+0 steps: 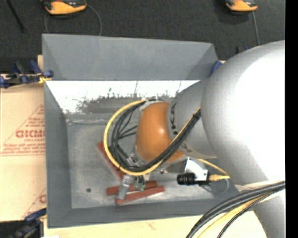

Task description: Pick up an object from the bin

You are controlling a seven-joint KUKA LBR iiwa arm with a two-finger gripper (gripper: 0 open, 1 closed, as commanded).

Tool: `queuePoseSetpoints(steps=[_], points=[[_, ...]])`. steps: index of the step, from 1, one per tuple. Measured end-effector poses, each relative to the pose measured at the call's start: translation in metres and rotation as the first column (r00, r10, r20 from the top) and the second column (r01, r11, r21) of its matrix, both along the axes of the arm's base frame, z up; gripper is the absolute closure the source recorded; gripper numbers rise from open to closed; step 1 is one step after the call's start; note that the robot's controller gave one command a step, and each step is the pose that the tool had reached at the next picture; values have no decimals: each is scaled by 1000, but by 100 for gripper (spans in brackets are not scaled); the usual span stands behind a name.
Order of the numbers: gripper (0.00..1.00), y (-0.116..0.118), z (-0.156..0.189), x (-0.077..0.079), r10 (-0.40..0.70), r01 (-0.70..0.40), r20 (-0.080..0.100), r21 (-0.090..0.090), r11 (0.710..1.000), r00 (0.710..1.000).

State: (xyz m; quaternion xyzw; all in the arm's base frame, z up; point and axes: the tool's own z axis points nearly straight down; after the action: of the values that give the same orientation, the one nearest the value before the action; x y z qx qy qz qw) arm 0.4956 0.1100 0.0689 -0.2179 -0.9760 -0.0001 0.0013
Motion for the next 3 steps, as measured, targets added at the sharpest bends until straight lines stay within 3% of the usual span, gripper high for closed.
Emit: queuePoseSetpoints(steps=[1, 2, 3], points=[[100, 0, 4, 3, -2, 2, 5, 3, 1000, 1000], [100, 1, 25, 9, -18, 18, 7, 0, 1000, 1000], [100, -20, 0, 32, -14, 14, 7, -2, 1000, 1000]])
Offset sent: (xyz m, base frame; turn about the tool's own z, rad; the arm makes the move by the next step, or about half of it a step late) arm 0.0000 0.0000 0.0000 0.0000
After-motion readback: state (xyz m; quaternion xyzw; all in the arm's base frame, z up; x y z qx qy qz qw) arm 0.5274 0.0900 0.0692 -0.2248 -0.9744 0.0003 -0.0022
